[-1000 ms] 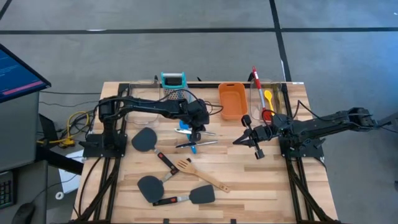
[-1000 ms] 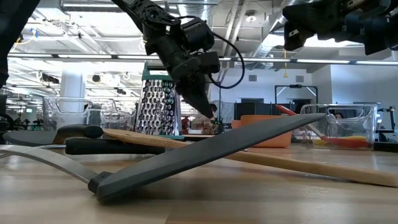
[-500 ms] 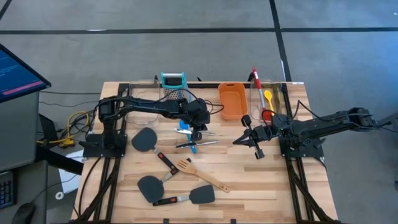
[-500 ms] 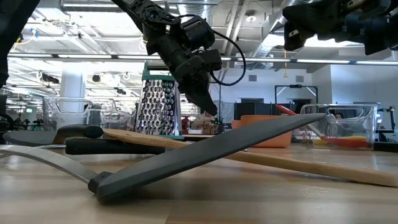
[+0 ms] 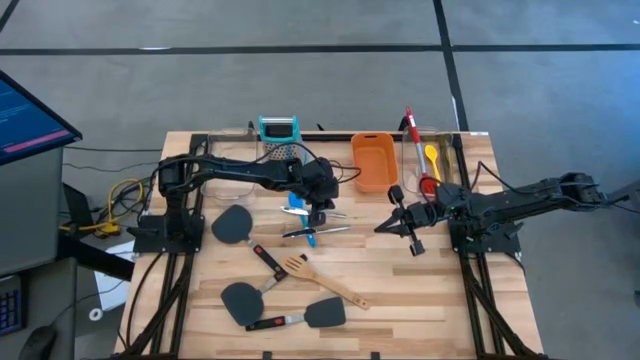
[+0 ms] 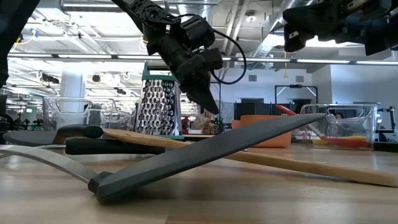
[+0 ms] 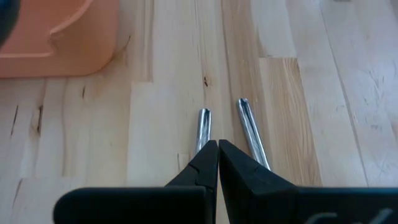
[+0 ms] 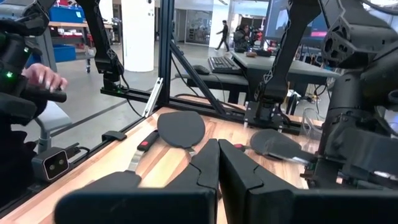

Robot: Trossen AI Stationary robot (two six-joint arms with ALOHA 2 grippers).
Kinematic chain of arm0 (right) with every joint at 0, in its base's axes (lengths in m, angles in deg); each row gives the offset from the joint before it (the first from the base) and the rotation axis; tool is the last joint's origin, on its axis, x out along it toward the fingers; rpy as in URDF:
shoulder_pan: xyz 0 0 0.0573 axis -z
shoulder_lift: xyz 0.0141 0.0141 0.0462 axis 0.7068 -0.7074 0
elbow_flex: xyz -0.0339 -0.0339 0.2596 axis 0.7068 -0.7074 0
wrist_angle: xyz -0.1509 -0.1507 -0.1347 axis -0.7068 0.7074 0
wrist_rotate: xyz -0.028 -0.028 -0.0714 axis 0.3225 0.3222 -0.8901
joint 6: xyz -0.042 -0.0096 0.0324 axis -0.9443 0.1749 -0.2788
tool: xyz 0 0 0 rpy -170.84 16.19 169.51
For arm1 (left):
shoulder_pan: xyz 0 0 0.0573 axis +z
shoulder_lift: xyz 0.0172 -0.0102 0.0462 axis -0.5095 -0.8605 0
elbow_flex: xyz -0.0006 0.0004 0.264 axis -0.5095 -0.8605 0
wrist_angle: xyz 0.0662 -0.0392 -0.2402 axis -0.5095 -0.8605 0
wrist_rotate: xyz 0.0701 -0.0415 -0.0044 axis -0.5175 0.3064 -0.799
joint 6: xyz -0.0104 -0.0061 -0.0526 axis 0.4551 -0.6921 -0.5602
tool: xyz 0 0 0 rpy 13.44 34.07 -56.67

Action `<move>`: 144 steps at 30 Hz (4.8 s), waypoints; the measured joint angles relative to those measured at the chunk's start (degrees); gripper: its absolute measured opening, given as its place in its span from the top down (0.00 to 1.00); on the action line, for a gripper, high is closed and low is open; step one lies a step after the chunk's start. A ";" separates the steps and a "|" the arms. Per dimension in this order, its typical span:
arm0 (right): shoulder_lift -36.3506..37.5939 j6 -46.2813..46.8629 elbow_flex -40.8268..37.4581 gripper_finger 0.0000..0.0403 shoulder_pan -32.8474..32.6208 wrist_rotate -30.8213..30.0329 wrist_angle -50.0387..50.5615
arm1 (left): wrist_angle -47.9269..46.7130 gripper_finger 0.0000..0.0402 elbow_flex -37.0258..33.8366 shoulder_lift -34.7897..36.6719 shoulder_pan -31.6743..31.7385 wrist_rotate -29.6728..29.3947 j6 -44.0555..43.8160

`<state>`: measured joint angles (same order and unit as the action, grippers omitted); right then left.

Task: Pick & Place Kitchen Items
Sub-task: Put the top silver kitchen knife into the orange bin

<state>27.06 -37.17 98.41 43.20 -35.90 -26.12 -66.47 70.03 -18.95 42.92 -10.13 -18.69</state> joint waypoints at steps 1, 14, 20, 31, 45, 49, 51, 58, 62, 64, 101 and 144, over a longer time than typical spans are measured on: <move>0.00 0.00 0.00 1.00 0.11 -0.01 0.32 | 0.27 0.99 0.00 0.00 -0.01 0.00 0.00; 0.02 0.00 0.01 1.00 0.85 -0.10 1.46 | 3.53 0.99 0.00 0.04 0.00 0.02 0.00; 0.02 0.00 0.01 1.00 0.85 -0.08 1.46 | 5.30 0.99 0.00 0.04 0.00 0.02 0.00; 0.02 0.00 0.01 1.00 0.84 -0.05 1.52 | 7.98 0.99 0.00 0.04 0.00 0.02 0.00; 0.02 0.44 0.01 1.00 0.85 -2.79 1.88 | 11.75 0.99 -0.02 0.04 0.00 0.02 0.00; 0.02 0.44 0.00 1.00 0.84 -2.82 1.98 | 12.05 0.99 -0.02 0.04 0.00 0.01 0.01; 0.02 0.44 0.01 1.00 0.83 -2.85 2.19 | 12.12 0.99 -0.02 0.04 0.00 0.01 0.00; 0.02 0.45 0.01 1.00 0.78 -2.92 2.34 | 12.50 0.99 -0.02 0.04 -0.29 0.00 0.00; 0.02 0.44 0.02 1.00 0.78 -2.92 2.99 | 13.13 0.99 -0.02 0.04 -0.33 0.02 0.00; 0.02 0.44 0.02 1.00 0.78 -2.94 3.04 | 13.34 0.99 -0.02 0.04 -0.33 0.02 0.00; 0.02 0.45 0.02 1.00 0.78 -2.93 3.49 | 16.57 0.99 -0.02 0.04 -1.03 0.02 0.00; 0.02 0.46 0.02 1.00 0.76 -2.94 4.39 | -7.86 0.86 -0.02 0.04 0.63 -5.81 -1.33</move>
<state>27.08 -36.71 98.43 43.96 -38.84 -21.73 -74.33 70.01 -18.90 43.56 -15.94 -20.02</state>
